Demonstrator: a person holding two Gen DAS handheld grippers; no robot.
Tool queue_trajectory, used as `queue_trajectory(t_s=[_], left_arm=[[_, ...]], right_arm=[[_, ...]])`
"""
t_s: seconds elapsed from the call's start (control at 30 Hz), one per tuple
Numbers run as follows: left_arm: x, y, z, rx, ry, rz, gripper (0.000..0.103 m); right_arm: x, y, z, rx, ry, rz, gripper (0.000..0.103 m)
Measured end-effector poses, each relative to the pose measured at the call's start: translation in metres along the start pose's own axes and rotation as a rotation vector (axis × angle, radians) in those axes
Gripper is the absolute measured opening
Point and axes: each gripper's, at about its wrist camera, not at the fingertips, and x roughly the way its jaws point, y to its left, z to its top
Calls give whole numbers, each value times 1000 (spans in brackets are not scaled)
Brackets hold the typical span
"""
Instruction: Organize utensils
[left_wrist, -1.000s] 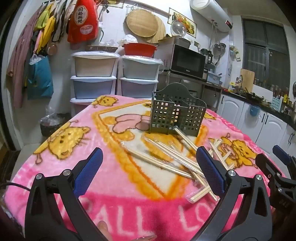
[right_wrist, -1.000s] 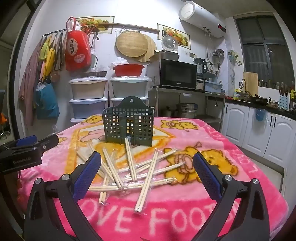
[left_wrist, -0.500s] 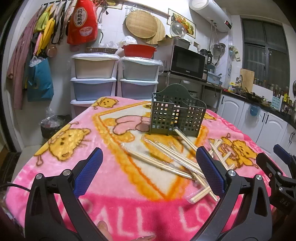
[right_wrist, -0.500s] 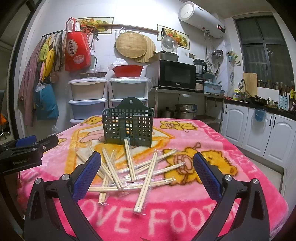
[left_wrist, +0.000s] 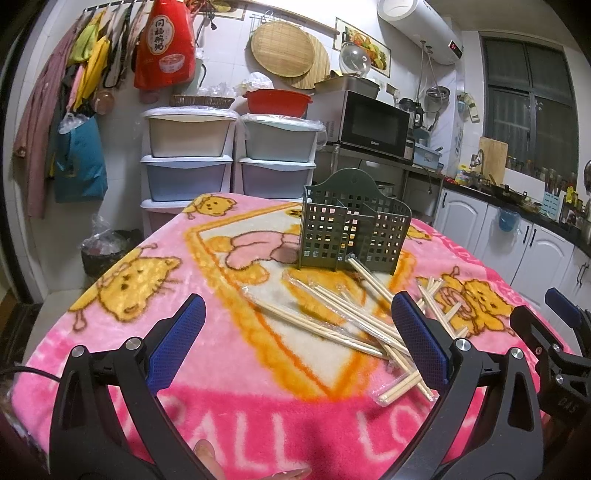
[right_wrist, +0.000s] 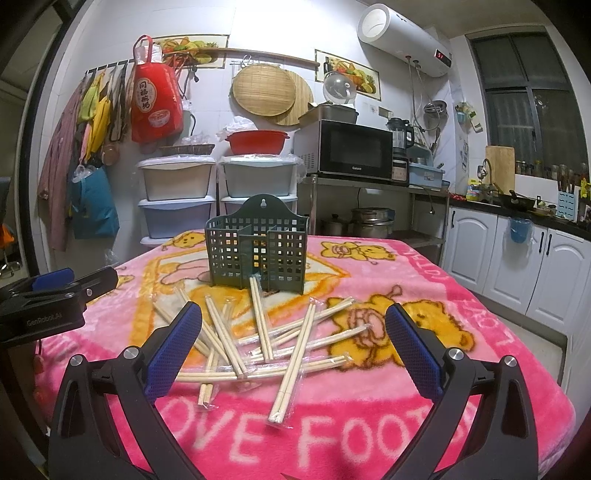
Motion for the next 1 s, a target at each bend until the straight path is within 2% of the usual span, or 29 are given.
queue_trajectory(t_s=[1.0], left_arm=[[-6,-2,6,0,-2,-4,93]], right_arm=[[-2,0,6,-11,4,15,97]])
